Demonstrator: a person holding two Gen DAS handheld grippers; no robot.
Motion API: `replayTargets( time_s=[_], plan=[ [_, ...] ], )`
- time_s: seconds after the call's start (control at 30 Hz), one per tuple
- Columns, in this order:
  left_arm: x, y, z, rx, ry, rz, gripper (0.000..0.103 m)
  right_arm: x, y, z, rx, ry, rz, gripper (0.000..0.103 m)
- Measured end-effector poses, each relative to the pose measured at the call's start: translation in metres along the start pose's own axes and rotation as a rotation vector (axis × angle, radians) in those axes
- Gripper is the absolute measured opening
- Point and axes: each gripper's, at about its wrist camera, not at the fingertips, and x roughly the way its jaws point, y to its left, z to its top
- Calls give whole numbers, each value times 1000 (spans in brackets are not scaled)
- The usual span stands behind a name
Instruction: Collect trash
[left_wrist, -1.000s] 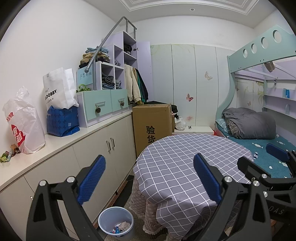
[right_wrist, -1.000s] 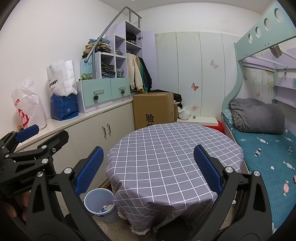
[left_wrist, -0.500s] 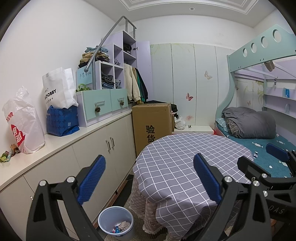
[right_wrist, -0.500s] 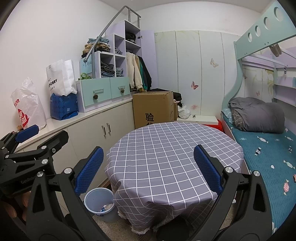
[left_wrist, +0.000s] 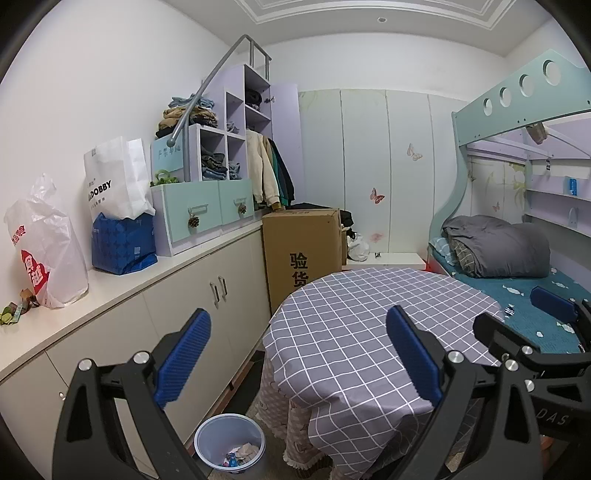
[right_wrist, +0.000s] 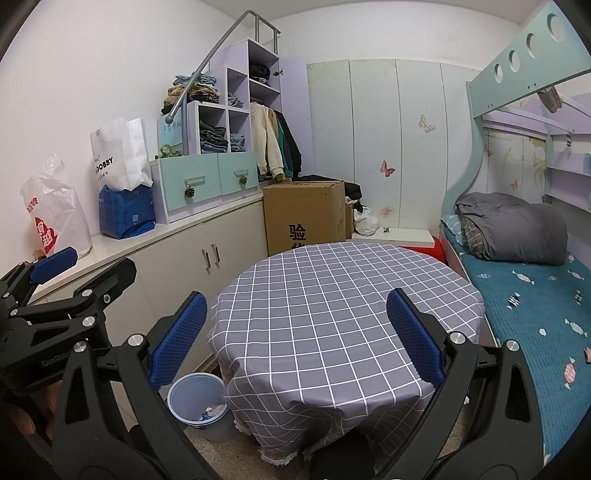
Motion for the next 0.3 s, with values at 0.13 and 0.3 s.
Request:
replayTargets(
  time_s=[0.13, 0.3],
  plan=[
    [0, 0, 2, -5, 10, -5, 94, 1, -1, 2, 3, 9, 4, 96],
    [2, 0, 2, -12, 26, -18, 94, 2, -3, 3, 17, 31, 15, 96]
  ],
)
